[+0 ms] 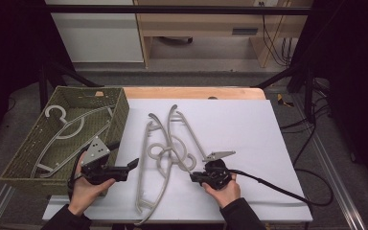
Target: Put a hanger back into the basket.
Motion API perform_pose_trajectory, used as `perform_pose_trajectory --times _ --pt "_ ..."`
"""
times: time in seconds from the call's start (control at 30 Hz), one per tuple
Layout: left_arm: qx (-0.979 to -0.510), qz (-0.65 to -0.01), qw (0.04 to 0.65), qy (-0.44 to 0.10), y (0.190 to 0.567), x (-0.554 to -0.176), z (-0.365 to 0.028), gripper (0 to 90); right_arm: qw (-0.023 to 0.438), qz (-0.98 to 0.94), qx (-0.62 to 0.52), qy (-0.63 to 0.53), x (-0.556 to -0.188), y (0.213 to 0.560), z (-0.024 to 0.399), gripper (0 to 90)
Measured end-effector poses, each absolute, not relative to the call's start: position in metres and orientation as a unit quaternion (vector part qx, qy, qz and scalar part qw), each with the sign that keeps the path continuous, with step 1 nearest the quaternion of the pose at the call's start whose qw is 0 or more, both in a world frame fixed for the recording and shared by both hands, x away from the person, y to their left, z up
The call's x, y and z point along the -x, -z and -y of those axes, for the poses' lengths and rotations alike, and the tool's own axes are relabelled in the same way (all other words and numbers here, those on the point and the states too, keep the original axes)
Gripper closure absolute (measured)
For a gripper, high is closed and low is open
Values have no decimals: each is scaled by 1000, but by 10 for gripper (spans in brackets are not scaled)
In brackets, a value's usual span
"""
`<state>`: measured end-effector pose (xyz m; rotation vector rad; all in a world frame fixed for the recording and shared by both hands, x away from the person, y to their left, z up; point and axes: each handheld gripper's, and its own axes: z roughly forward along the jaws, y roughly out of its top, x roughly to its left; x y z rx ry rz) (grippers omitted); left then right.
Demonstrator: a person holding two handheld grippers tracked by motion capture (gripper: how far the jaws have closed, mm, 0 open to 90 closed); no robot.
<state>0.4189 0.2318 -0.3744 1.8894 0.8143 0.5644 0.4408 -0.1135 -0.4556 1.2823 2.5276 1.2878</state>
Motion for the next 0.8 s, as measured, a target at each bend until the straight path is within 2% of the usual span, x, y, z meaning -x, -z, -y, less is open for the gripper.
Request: perform_pose_trajectory --times 0.3,0.37,0.4,0.43,0.5,0.73,0.77,0.8 --pt "-777 -340 477 -229 375 -418 -228 121 9 -806 -433 -405 -444 478 79 798" --pt "-777 -341 479 -227 375 -417 -226 122 23 -812 -413 -411 -445 477 81 693" --pt "-777 -341 479 -227 375 -417 -226 123 23 -812 -413 -411 -445 477 81 693" --pt "-777 -341 478 -227 375 -416 -224 124 41 -816 -397 -418 -444 468 86 616" --pt "-779 -343 476 -224 374 -414 -218 127 68 -815 -385 -428 -441 455 94 541" --pt "-793 -341 462 -204 378 -411 -188 134 116 -786 -383 -471 -443 431 142 432" --pt "-803 -344 446 -196 383 -414 -171 135 130 -785 -381 -471 -442 429 155 373" --pt "-803 -344 446 -196 383 -414 -171 136 130 -785 -381 -471 -442 429 155 373"
